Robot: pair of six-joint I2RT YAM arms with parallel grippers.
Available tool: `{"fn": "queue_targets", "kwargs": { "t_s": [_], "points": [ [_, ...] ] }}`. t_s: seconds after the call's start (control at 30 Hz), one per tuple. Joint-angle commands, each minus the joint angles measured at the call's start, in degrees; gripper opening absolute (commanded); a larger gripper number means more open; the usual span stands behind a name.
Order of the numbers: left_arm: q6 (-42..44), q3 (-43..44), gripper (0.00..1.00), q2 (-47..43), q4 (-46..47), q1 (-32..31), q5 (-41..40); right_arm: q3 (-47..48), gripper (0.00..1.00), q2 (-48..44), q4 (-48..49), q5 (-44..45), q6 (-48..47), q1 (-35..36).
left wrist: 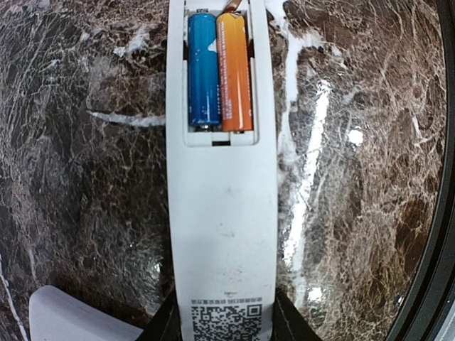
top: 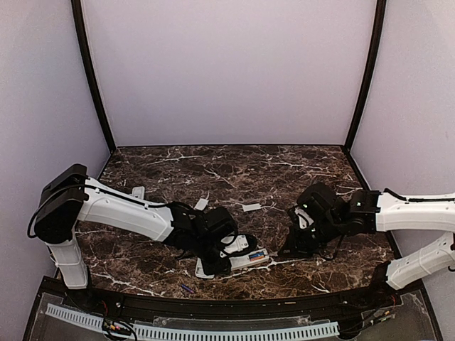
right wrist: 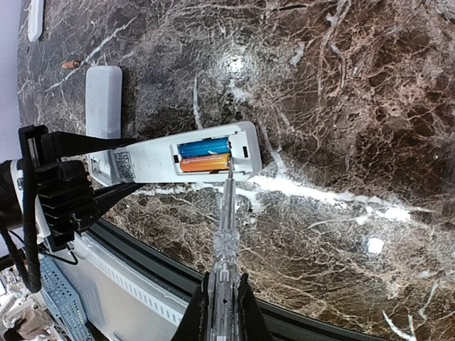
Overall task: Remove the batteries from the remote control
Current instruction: Remove the battery from the remote control without the battery cover.
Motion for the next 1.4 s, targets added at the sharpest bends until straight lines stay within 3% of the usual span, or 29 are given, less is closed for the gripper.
{"fn": "queue_targets", "kwargs": {
  "t_s": [0.0,0.5,0.9,1.37],
  "points": [
    [1.0,0.7,0.19,1.7,-0.6,-0.3,1.2,-0.7,0.0,-1.8,11.9,-11.7,0.2,1.4],
    [1.0,1.2,0.18,2.0,-1.2,-0.4,0.4,-0.4,0.0,-3.4,15.7,-14.7,3.3,3.3],
    [1.1,1.6,0.17,2.2,-1.6,-0.4,-0.3,1.3,0.0,-6.6,9.8,-11.4,3.6,3.5],
    [1.2,1.5,0.17,2.3,-1.5,-0.4,-0.2,3.3,0.0,-4.6,-4.1,0.2,3.3,3.5]
  ]
}}
